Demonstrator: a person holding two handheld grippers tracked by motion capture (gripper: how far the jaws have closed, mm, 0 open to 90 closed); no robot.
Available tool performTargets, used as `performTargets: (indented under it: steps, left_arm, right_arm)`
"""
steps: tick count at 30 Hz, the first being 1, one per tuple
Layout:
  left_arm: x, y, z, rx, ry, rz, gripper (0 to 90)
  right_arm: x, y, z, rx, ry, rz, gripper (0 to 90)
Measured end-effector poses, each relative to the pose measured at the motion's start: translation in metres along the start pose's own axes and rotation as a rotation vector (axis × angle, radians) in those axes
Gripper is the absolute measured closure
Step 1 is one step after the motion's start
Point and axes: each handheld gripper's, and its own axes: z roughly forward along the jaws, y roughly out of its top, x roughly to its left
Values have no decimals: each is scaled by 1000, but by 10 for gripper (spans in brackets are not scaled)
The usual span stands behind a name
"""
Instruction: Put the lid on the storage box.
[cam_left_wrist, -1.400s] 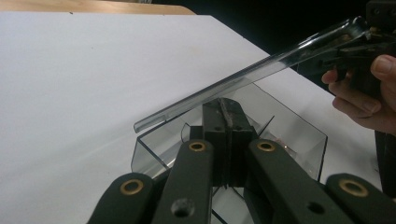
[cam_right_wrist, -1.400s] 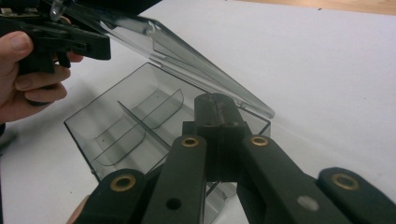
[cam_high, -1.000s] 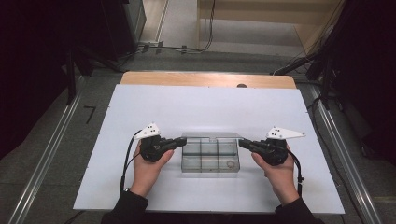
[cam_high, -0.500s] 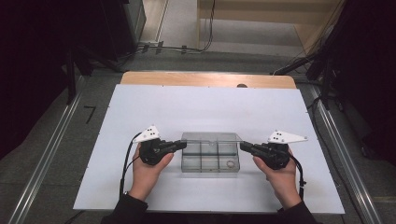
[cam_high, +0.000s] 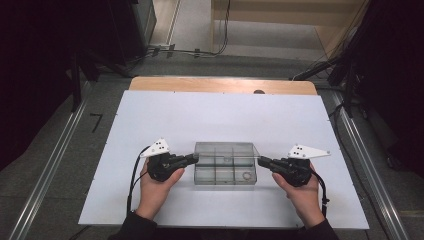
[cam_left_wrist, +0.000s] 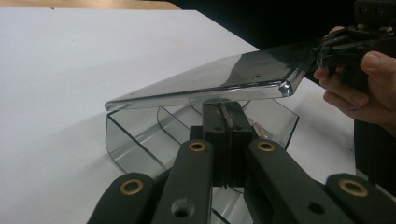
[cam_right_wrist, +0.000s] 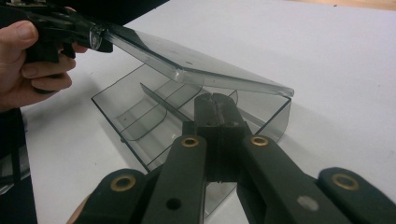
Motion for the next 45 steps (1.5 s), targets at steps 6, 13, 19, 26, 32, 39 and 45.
performTargets:
  steps: [6, 13, 19, 26, 32, 39, 45]
  left_arm:
    - [-1, -4, -3, -3, -3, -3, 899]
    - [-2, -9, -4, -3, -7, -10, 900]
    - [-1, -15, -4, 8, -9, -4, 900]
    - [0, -19, -6, 23, -10, -11, 899]
    - [1, -23, -6, 42, -19, -6, 900]
    - [4, -25, -5, 76, -23, 7, 900]
    - [6, -25, -6, 96, -23, 18, 900]
  right_arm:
    - [3, -2, -1, 8, 2, -6, 877]
    - [5, -6, -1, 19, 10, -7, 878]
    - [7, -10, 0, 30, 9, -14, 878]
    - [7, -16, 0, 40, 17, -10, 877]
    - [5, -20, -1, 54, 18, -11, 878]
    - [3, -24, 0, 73, 17, -17, 878]
    - [1, -26, 0, 86, 19, -27, 877]
